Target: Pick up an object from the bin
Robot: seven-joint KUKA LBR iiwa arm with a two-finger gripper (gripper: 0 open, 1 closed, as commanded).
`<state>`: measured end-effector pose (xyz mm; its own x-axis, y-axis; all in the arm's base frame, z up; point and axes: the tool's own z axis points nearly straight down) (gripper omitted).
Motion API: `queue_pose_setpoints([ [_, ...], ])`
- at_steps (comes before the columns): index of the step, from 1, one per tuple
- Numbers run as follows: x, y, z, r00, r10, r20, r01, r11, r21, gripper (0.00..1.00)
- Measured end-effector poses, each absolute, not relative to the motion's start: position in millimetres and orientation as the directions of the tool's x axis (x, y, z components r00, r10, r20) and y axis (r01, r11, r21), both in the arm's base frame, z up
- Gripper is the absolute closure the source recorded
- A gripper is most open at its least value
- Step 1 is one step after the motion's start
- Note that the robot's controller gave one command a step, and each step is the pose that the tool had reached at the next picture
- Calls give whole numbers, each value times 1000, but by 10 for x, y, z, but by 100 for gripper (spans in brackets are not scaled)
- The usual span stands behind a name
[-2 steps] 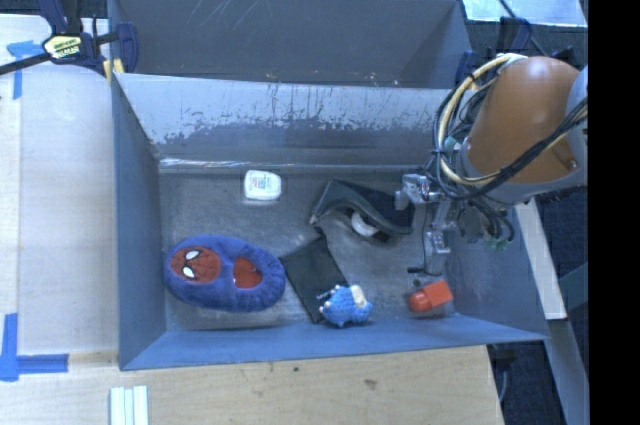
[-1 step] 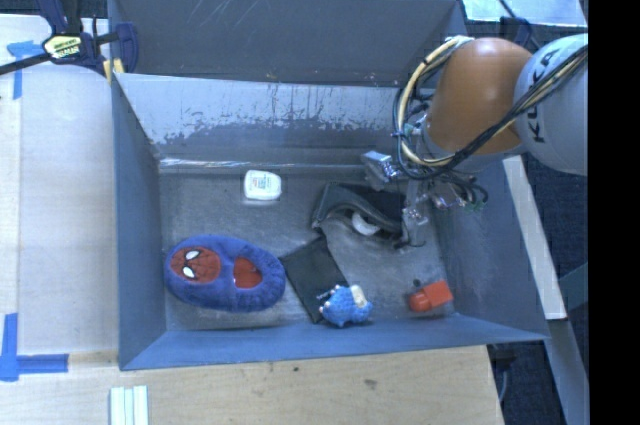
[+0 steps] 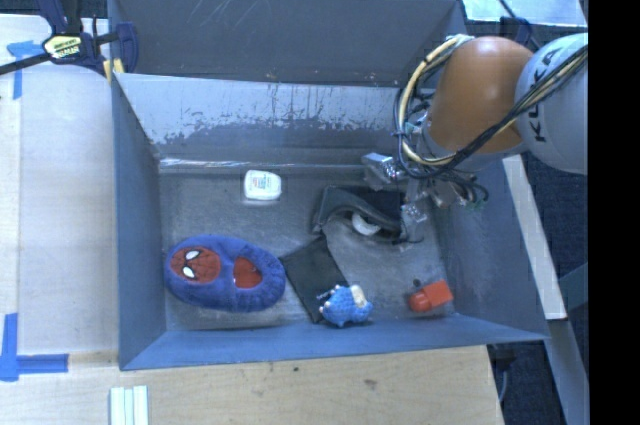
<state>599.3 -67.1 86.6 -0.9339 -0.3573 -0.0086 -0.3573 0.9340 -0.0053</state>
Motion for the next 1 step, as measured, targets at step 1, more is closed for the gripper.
queue_pose_setpoints([
  [1,5988,-673,815,-973,-231,-7,-231,973,3,100],
])
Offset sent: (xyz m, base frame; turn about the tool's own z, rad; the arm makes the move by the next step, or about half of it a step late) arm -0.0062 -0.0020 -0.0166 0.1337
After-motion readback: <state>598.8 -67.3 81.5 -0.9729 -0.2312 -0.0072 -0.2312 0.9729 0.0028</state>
